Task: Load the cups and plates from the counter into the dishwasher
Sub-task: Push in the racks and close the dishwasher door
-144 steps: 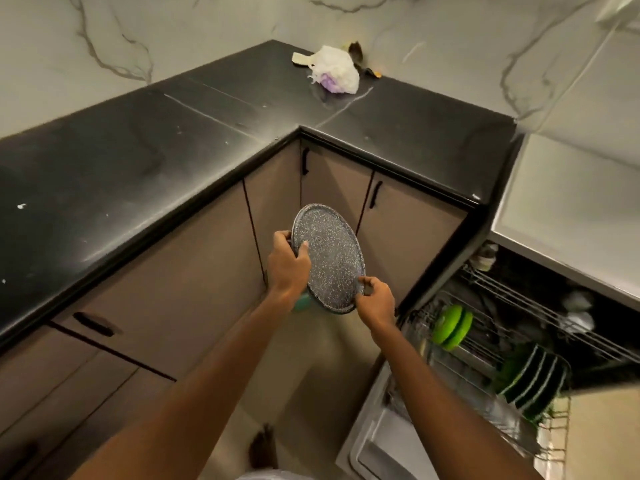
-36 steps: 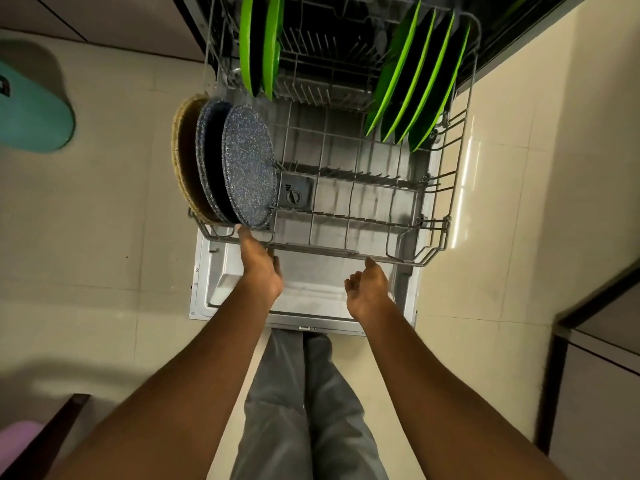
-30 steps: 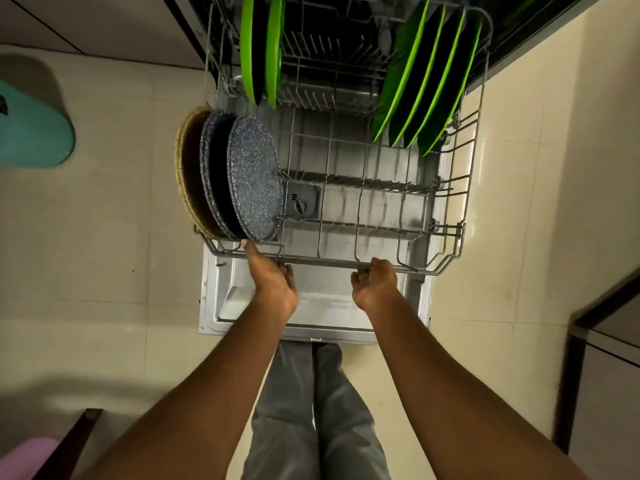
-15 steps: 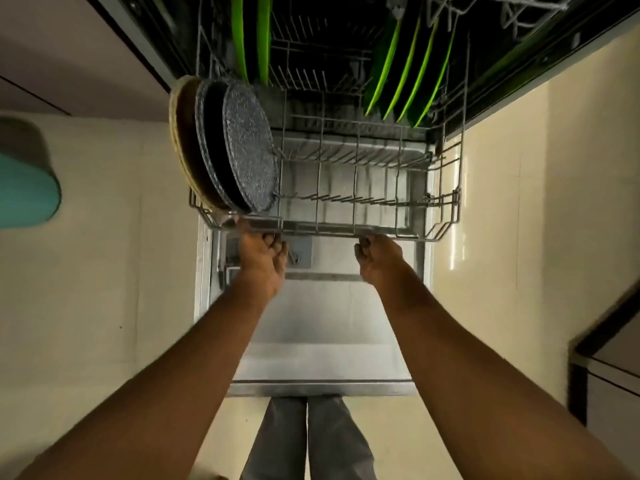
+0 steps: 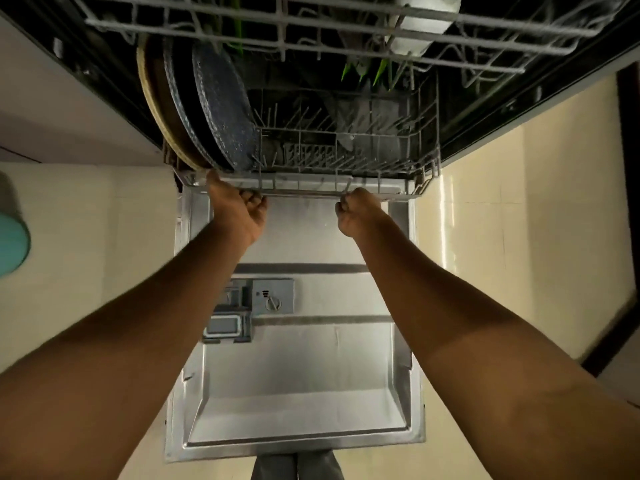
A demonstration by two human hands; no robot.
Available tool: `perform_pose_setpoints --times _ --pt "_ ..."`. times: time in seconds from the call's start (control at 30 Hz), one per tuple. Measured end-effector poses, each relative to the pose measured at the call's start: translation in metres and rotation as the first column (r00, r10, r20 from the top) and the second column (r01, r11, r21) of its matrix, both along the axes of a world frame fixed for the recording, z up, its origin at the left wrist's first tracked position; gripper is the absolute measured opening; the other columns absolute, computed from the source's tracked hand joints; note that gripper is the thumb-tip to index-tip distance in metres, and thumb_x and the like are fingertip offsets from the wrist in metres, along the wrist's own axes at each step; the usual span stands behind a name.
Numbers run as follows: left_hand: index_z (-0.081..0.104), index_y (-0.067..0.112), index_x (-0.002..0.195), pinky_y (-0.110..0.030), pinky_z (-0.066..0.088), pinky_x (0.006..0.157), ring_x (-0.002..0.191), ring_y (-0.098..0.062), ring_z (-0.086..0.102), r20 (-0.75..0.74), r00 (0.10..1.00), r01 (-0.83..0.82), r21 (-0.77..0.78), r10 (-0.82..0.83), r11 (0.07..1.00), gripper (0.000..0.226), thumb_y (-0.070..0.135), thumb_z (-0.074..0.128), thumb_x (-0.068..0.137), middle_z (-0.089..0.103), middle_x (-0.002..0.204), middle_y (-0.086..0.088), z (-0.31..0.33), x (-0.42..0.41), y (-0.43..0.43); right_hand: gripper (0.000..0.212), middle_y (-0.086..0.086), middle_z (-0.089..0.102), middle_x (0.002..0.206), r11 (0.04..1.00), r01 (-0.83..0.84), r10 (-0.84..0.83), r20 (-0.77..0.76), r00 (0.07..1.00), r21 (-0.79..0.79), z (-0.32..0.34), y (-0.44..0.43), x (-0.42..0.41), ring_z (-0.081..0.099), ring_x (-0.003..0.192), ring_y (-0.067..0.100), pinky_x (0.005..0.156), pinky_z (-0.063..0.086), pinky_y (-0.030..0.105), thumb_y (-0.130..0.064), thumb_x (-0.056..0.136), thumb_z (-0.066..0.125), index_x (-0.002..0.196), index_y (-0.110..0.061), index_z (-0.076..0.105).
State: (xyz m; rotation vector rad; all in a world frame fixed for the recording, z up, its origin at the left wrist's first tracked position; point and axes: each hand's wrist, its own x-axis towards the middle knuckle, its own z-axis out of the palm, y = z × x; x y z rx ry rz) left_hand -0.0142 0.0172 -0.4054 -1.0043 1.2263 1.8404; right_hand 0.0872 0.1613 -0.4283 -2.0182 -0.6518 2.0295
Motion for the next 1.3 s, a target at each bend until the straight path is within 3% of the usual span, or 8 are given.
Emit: perform_pose_setpoints --times 0.17,0.43,0.7,0.9,0.97,1.03,1.13,1.3 --pt "0.054 0.013 0.084 -0.024 0.042 0.065 0.063 -0.018 0.044 -0.097 0.994 0.046 0.064 -0.04 0.997 0.047 0.055 0.035 0.093 0.049 0.072 -0.007 -0.001 -0.026 0.021 0.027 0.004 0.048 0.071 0.998 0.043 -0.046 -0.092 0.995 -0.039 0.005 0.021 -0.027 0.044 0.057 0.01 0.06 0.041 0.016 -0.006 0.098 0.039 0.075 -0.011 0.052" --pt "0.055 0.013 0.092 -0.032 0.039 0.075 0.087 -0.026 0.041 -0.183 0.983 0.047 0.144 -0.021 0.988 0.046 0.051 0.031 0.094 0.047 0.09 -0.014 -0.013 -0.055 0.037 0.008 0.006 0.058 0.081 1.0 -0.008 0.005 -0.19 0.982 -0.014 0.006 0.037 -0.048 0.053 0.068 0.011 0.064 0.047 0.017 -0.011 0.097 0.05 0.094 -0.011 0.057" --pt "0.058 0.007 0.099 -0.025 0.047 0.074 0.079 -0.021 0.053 -0.169 0.976 0.148 0.041 -0.139 0.988 0.06 0.058 0.027 0.097 0.056 0.082 -0.009 -0.021 -0.04 0.025 0.01 0.004 0.054 0.075 0.996 -0.081 0.091 -0.253 0.963 0.049 0.009 0.031 -0.031 0.049 0.064 0.01 0.068 0.045 0.018 -0.006 0.096 0.045 0.098 -0.01 0.054" --pt "0.058 0.008 0.125 -0.027 0.045 0.076 0.087 -0.019 0.057 -0.15 0.924 0.341 -0.092 -0.352 0.936 0.06 0.053 0.027 0.099 0.063 0.106 -0.006 -0.005 0.004 0.017 0.017 0.006 0.061 0.092 0.97 -0.211 0.233 -0.229 0.945 0.117 0.021 0.008 0.0 0.055 0.079 0.016 0.071 0.048 0.022 -0.021 0.097 0.051 0.107 -0.009 0.058" --pt "0.059 0.009 0.122 -0.027 0.045 0.076 0.09 -0.018 0.058 -0.154 0.903 0.387 -0.117 -0.402 0.915 0.056 0.051 0.028 0.1 0.064 0.103 -0.004 0.001 0.025 0.008 0.029 0.014 0.065 0.108 0.965 -0.233 0.252 -0.201 0.947 0.117 0.024 -0.006 0.019 0.055 0.085 0.018 0.079 0.049 0.026 -0.025 0.096 0.053 0.116 -0.005 0.06" --pt "0.06 0.009 0.119 -0.028 0.044 0.08 0.094 -0.018 0.059 -0.146 0.893 0.41 -0.128 -0.426 0.903 0.055 0.051 0.029 0.1 0.066 0.102 -0.004 0.007 0.046 -0.004 0.036 0.022 0.065 0.104 0.966 -0.236 0.252 -0.185 0.95 0.105 0.029 -0.022 0.04 0.051 0.077 0.017 0.084 0.049 0.028 -0.026 0.096 0.053 0.119 0.0 0.06" --pt "0.062 0.01 0.11 -0.028 0.042 0.079 0.092 -0.019 0.058 -0.119 0.902 0.401 -0.128 -0.415 0.907 0.053 0.051 0.029 0.1 0.065 0.097 -0.004 0.011 0.079 -0.027 0.02 0.005 0.058 0.081 0.97 -0.231 0.242 -0.171 0.955 0.079 0.038 -0.048 0.07 0.051 0.071 0.015 0.067 0.042 0.024 -0.03 0.095 0.054 0.098 -0.014 0.065" --pt "0.064 0.01 0.109 -0.03 0.046 0.09 0.094 -0.018 0.06 -0.078 0.912 0.389 -0.138 -0.402 0.911 0.053 0.051 0.033 0.1 0.067 0.1 -0.005 0.015 0.134 -0.067 0.033 0.008 0.068 0.102 0.98 -0.197 0.198 -0.149 0.969 0.025 0.04 -0.086 0.124 0.062 0.088 0.019 0.085 0.05 0.028 -0.035 0.093 0.058 0.112 -0.01 0.063"
